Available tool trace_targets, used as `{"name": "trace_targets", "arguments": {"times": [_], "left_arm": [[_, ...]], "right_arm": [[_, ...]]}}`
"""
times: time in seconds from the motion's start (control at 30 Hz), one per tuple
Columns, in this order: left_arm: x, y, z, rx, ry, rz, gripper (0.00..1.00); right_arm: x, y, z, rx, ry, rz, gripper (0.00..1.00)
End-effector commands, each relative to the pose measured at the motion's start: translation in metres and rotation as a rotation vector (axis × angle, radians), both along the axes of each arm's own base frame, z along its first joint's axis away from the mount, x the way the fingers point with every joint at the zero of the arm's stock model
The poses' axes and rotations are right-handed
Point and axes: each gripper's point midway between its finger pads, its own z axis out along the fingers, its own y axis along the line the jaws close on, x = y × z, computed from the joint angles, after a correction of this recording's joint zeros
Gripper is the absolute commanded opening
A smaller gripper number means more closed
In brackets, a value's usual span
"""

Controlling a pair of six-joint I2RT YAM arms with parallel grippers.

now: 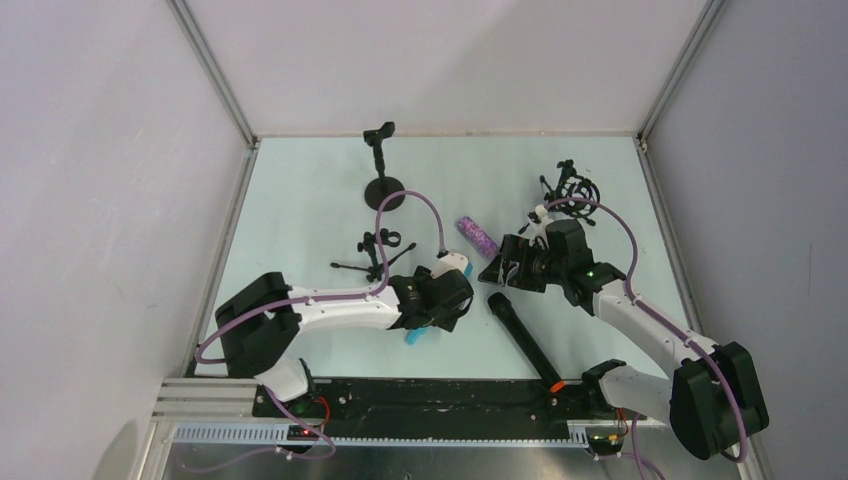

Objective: Attach the microphones to the stand

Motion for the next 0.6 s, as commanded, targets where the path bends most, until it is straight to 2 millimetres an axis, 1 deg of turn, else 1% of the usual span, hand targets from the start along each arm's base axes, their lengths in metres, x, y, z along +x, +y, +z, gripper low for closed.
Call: {"name": "trace_targets", "arguments": {"times": [0.0,0.57], "left_arm": [[0.005,-0.017,0.018,-0.066,-0.029,-0.015,0.76],[0.004,-0.018,0.008,-0.057,-0.008,-0.029,0.75]], "right_arm": [[0.012,0.004,0.019,0.019,-0.065,0.008,1.00],[0.013,0.009,0.019,0.037,-0.057,0.024,1.00]]}}
